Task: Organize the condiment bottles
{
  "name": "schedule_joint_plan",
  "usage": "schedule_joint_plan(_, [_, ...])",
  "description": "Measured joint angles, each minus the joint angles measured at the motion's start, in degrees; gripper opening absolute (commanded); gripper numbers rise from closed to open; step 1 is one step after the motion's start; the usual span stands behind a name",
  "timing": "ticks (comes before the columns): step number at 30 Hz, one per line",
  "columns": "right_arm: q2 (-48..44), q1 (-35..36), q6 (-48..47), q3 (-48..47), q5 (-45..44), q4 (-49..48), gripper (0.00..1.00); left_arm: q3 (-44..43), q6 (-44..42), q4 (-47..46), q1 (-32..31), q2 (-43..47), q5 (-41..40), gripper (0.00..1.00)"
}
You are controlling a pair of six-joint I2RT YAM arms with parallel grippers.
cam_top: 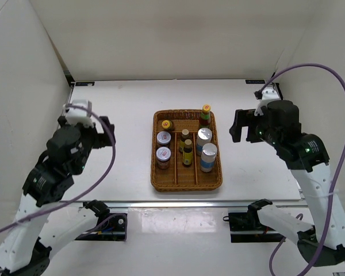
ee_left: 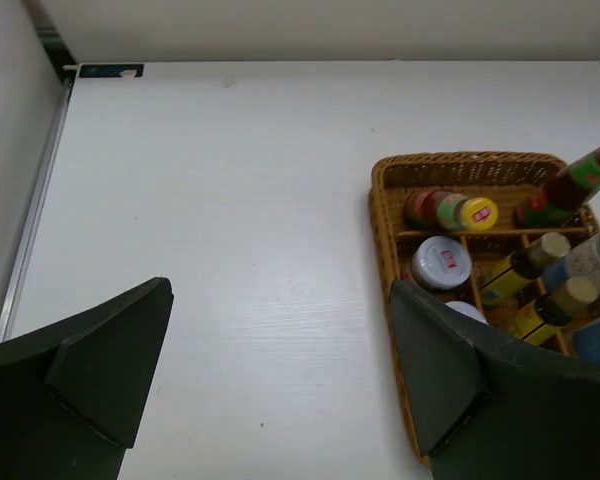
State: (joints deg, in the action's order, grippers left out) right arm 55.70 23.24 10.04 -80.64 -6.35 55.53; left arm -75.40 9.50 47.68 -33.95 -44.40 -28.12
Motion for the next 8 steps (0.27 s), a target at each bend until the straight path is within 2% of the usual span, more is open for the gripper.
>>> schedule_joint_plan(8, [-3.61, 0.02, -0.02, 5.70, -4.22, -1.60, 1.00, 11.87, -1.16, 1.05, 0.00, 13.35, -5.11, 1.00])
